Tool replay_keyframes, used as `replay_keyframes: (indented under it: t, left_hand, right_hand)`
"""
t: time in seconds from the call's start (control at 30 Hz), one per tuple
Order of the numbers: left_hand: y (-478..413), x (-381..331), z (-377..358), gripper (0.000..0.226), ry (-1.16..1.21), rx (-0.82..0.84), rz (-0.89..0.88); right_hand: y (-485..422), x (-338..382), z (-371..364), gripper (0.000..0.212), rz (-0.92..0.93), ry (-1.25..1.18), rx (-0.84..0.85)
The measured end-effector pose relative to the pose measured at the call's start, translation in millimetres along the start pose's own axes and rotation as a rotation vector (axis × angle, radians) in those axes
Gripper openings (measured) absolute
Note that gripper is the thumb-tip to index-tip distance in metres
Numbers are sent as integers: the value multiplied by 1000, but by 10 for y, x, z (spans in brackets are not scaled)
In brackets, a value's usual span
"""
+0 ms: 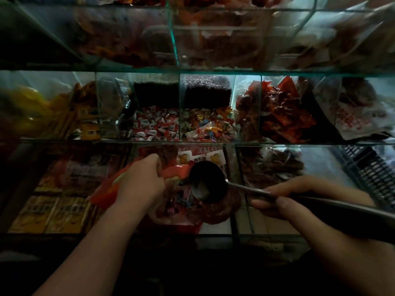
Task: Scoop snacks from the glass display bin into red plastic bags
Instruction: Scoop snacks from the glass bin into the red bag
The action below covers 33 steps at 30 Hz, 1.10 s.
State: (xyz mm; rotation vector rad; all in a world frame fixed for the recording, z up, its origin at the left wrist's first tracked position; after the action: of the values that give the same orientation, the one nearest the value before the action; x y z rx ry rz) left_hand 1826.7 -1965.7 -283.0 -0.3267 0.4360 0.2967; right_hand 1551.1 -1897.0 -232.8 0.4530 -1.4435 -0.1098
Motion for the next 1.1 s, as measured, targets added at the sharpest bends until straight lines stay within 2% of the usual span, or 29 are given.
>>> replay_keyframes:
  t: [0.07, 0.13, 0.17, 0.2, 0.27, 0.37, 0.53, 0.7, 0.77, 0.97, 1.1]
  left_hand:
    - [29, -26, 12, 25, 26, -72, -10]
    - [87, -78, -2, 30, 64, -140, -35]
    - [114, -107, -23, 33, 97, -159, -48]
    - [140, -125, -41, 36, 125, -173, -54]
    - [189, -136, -67, 38, 157, -191, -38]
    - [237, -100, -85, 38, 186, -193, -1]
    - [225, -19, -49, 39, 202, -200, 13]
    - [189, 60, -54, 38, 229, -213, 55]
    - [188, 79, -56, 37, 232, -213, 59]
    - [231, 79, -63, 36, 234, -199, 60]
    - [229, 54, -68, 35, 230, -183, 68]
  right_hand:
    - [-59, -13, -33, 34, 77, 273, -35]
    - [-178, 30, -68, 35, 286, 561, -220]
    - [-182, 25, -165, 30, 391, 595, -258]
    - [-197, 3, -292, 23, 449, 591, -232]
    - [-371, -63, -536, 18, 524, 741, -113]
    - [-618, -273, -727, 32, 477, 1035, 95]
    - [-789, -351, -852, 37, 487, 1146, 231]
    - [-729, -202, -799, 23, 457, 1203, 385]
    - [-610, -164, -748, 26, 417, 1216, 430]
    - [-648, -179, -710, 44, 505, 1283, 313]
    - [-836, -390, -849, 40, 595, 1270, 287]
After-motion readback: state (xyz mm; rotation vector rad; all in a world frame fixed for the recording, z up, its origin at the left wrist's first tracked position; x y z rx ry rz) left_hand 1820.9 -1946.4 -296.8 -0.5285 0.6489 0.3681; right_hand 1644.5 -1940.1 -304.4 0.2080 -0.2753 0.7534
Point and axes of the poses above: each hand's wrist, its own y-axis away from the middle knuckle, its own z-axis out of the back of the hand, x = y × z, the point moved 4 cm from there along -y, towards the middle knuckle, and after that the axes turned 12 degrees about -x, right-handed, at the moved point
